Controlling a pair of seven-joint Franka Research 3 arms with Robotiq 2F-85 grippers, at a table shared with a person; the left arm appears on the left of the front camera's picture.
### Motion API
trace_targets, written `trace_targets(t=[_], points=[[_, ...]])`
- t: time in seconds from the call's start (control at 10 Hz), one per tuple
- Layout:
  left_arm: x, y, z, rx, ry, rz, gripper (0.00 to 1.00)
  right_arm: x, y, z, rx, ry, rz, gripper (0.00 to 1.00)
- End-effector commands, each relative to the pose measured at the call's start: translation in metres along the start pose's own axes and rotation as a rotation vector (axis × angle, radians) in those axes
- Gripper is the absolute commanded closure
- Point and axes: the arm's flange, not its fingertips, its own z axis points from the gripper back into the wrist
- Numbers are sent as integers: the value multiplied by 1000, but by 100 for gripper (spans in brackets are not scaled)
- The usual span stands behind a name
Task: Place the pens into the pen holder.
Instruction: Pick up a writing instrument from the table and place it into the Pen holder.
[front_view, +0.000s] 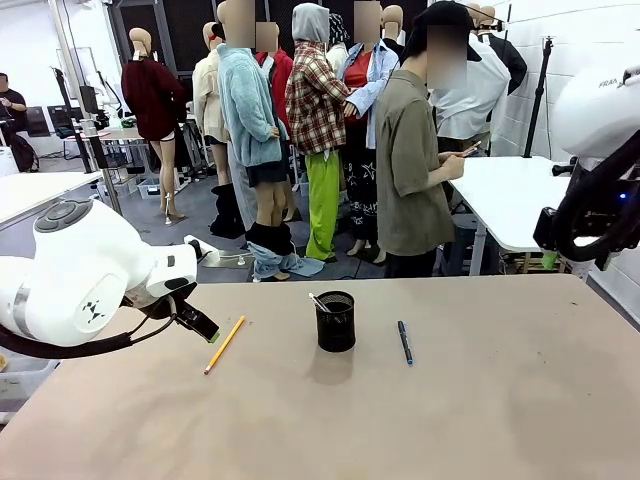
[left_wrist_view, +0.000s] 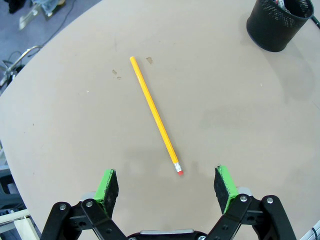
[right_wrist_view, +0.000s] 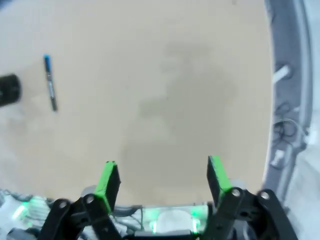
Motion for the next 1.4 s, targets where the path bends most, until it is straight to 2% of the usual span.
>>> trace_targets(t=[0.0, 0.4, 0.5, 0.8, 1.3], points=[[-1, 1, 1, 0, -1, 4, 0, 0, -2, -2, -7, -59, 12, 14], [0, 0, 0, 0, 0, 0, 0, 0, -2, -2, -7, -59, 12, 14], [6, 0, 0, 15, 14, 36, 0, 0, -2, -2, -7, -59, 12, 14], [34, 11, -38, 23, 143, 114, 0, 0, -2, -2, -7, -59, 12, 14], [68, 15, -84, -46, 272, 170, 0, 0, -2, -2, -7, -59, 12, 14]])
